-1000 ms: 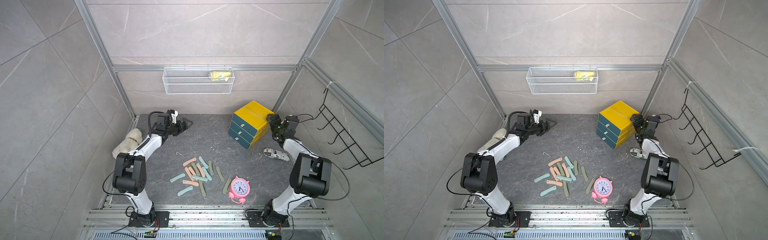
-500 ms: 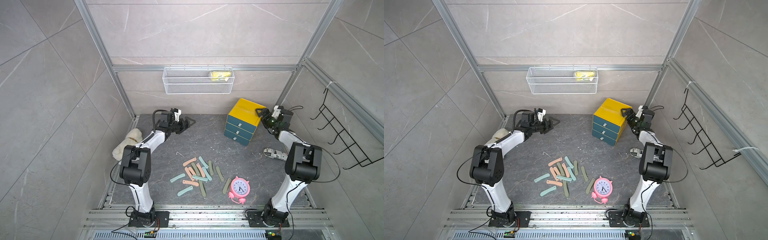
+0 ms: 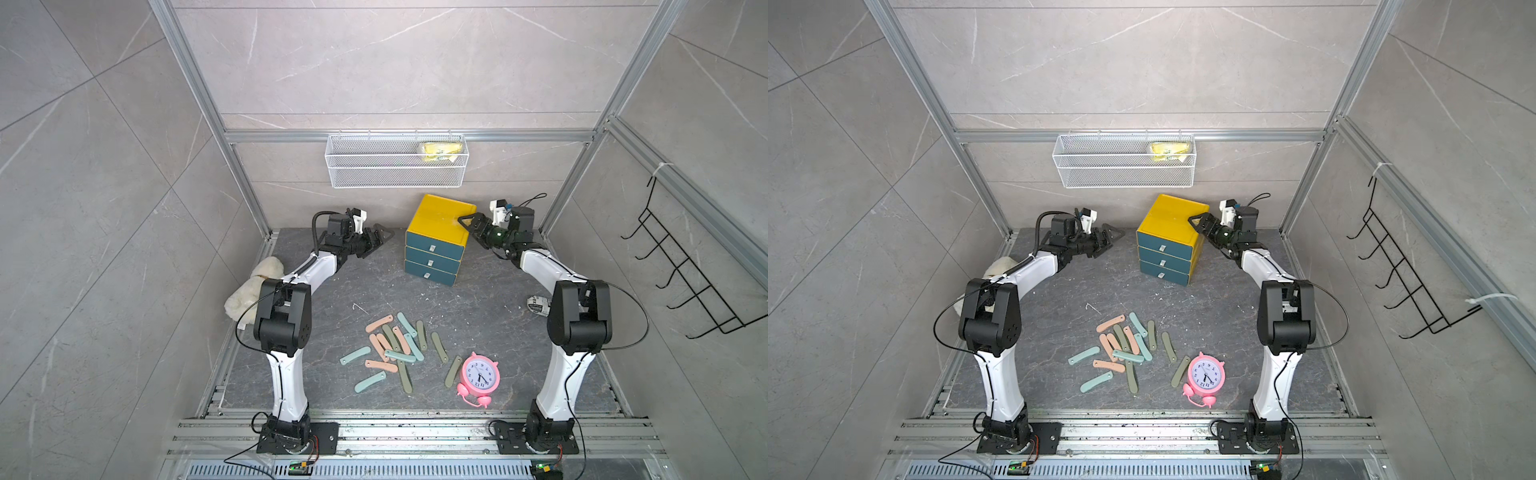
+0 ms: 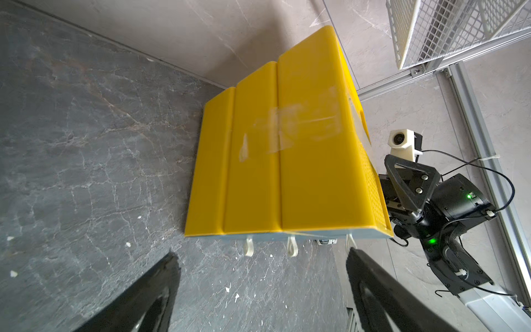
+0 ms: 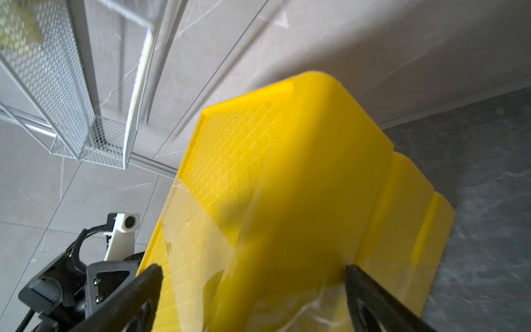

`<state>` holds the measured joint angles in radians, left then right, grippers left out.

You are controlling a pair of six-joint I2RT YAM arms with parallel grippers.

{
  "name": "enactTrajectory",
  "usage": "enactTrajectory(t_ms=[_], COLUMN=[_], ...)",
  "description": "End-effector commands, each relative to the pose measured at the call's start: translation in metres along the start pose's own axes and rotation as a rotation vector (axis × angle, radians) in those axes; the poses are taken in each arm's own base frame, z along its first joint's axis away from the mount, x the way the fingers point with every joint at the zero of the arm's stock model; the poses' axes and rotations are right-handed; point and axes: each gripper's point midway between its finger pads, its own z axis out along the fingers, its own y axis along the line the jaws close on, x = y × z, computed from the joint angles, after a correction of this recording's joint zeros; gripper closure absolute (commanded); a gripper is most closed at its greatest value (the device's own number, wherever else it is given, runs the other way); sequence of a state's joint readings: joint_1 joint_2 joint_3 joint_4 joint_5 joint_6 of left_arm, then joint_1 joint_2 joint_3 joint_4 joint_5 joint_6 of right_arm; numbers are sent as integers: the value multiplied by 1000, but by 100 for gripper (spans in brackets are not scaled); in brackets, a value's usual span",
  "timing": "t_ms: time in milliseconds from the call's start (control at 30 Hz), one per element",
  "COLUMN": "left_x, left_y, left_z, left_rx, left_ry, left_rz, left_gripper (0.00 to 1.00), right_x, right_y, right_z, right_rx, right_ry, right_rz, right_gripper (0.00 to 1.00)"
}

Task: Place the fruit knives into the drawer by color
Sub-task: Move the storage box to the center of the board.

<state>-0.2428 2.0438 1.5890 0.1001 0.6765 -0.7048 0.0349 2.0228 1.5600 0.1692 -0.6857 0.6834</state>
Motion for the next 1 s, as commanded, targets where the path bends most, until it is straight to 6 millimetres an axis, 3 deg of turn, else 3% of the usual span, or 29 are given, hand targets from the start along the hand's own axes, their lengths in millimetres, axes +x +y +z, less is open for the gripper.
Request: enactTrajectory(t_ms=[0, 233, 433, 700, 967], left_x=[-23, -39, -19, 10, 26], left_y=[-10, 11, 20, 20, 31], left_z=[4, 6, 2, -31, -71], left_rx=[-6, -69, -80, -129, -234], left_ry=[-49, -85, -53, -70, -113], left_rz=[57, 26, -4, -19, -44], left_gripper=[8, 24, 33, 32, 29], right_x=[5, 28, 50, 86, 115], right_y=[5, 30, 53, 79, 101], right_z=[12, 45, 76, 115, 151], right_rx=[-19, -48, -95, -145, -177], right_ry=[24, 73, 115, 169, 170], right_rz=[-18, -30, -37, -24, 31], right_gripper=[1, 0, 1, 0, 0])
